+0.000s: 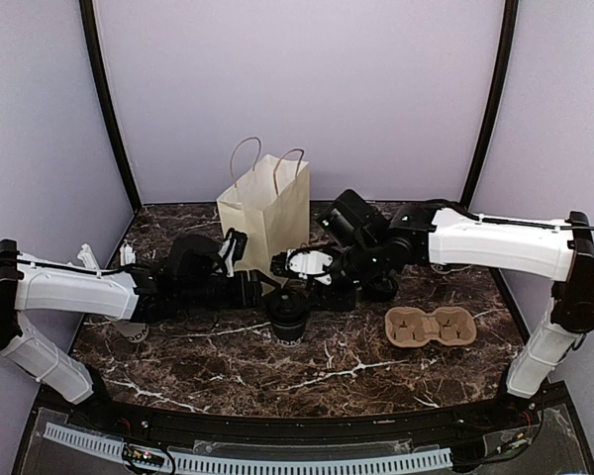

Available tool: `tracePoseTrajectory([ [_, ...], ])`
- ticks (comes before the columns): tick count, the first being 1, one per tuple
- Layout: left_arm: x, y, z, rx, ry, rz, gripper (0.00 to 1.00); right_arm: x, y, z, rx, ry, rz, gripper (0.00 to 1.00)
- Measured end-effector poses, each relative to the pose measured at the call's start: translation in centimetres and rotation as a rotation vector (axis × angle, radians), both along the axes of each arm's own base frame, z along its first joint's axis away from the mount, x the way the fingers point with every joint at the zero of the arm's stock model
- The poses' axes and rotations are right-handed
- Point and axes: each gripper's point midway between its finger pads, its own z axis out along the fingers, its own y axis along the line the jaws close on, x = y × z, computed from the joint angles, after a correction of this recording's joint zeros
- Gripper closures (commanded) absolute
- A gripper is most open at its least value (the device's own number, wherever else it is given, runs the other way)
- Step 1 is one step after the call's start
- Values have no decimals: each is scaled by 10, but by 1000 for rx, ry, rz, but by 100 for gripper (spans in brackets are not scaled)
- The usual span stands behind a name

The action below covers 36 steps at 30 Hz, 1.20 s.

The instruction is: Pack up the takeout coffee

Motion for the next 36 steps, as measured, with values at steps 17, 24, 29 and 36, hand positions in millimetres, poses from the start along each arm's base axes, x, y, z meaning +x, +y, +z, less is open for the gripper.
tracePoseTrajectory([
  [17, -41, -1, 6, 96, 47, 0, 24, 39, 4, -19, 142, 374, -32, 43],
  [24, -43, 7, -20, 98, 143, 76, 29, 31, 16, -35, 146, 482, 8, 43],
  [29, -37, 1, -19, 67, 138, 84, 33, 24, 17, -33, 160, 518, 27, 44],
  [36, -18, 2, -23, 44, 129, 111, 34, -1, 4, -35, 158, 622, 52, 44],
])
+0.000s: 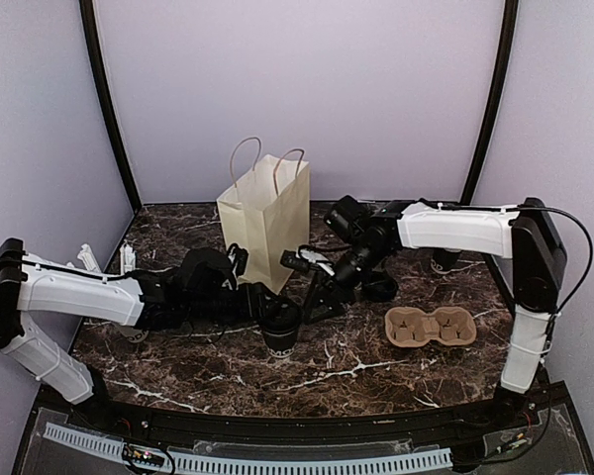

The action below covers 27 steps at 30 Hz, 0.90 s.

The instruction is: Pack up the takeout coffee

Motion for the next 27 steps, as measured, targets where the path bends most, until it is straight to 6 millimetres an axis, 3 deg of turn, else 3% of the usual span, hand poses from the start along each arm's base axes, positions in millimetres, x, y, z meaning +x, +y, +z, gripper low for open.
tracePoseTrajectory([
  [7, 22, -12, 0, -15, -21, -31, 35, -29, -7, 1, -9, 74, 45, 44],
  [13, 21, -20, 2, -14, -41, -87, 37, -42, -18, -1, -32, 95, 51, 44],
  [17, 19, -22, 5, -17, -56, -115, 39, -41, -19, 0, -36, 82, 44, 45],
  [21, 13, -18, 23, -42, -110, -148, 41, -37, -19, 1, -44, 63, 23, 46],
  [27, 7, -14, 43, -61, -192, -185, 35, -28, -19, -1, -64, 34, -14, 48],
])
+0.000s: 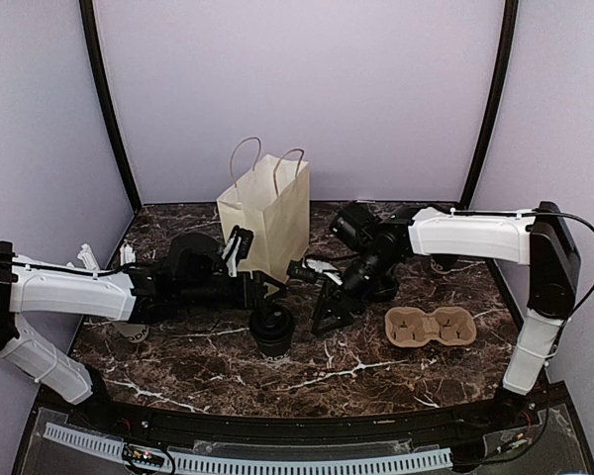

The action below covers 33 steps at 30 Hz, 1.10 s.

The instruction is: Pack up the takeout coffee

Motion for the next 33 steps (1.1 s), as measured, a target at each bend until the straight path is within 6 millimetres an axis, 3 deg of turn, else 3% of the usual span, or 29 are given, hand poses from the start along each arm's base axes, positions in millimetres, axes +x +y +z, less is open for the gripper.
tracePoseTrajectory([
  [6, 1, 7, 4, 18, -31, 14, 32, 9, 1, -2, -16, -15, -45, 50],
  [13, -3, 35, 17, 8, -5, 126, 44, 12, 11, -3, -8, 60, -84, 50],
  [19, -22, 60, -16, -17, 115, 175, 53, 14, 24, -9, -4, 134, -88, 54],
  [23, -28, 64, -31, -27, 175, 173, 54, 12, 27, -12, -5, 175, -89, 57],
  [33, -22, 53, -29, -94, 205, 142, 56, 17, 30, -11, -9, 206, -118, 62],
])
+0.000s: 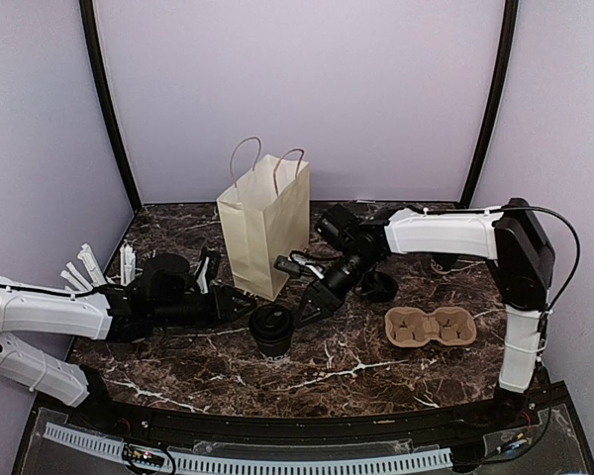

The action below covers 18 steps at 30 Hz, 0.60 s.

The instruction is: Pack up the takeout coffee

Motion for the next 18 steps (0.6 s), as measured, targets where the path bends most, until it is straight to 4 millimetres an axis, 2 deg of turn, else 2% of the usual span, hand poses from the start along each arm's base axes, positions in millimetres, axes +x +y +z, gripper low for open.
tracePoseTrajectory([
  [8, 1, -12, -7, -22, 17, -34, 61, 9, 4, -7, -10, 31, -30, 63],
  [13, 5, -18, -9, -43, 33, -31, 71, 11, 7, -11, -21, 53, -46, 65],
  [18, 7, -20, -12, -74, 69, -18, 75, 12, 5, -14, -49, 74, -76, 70],
])
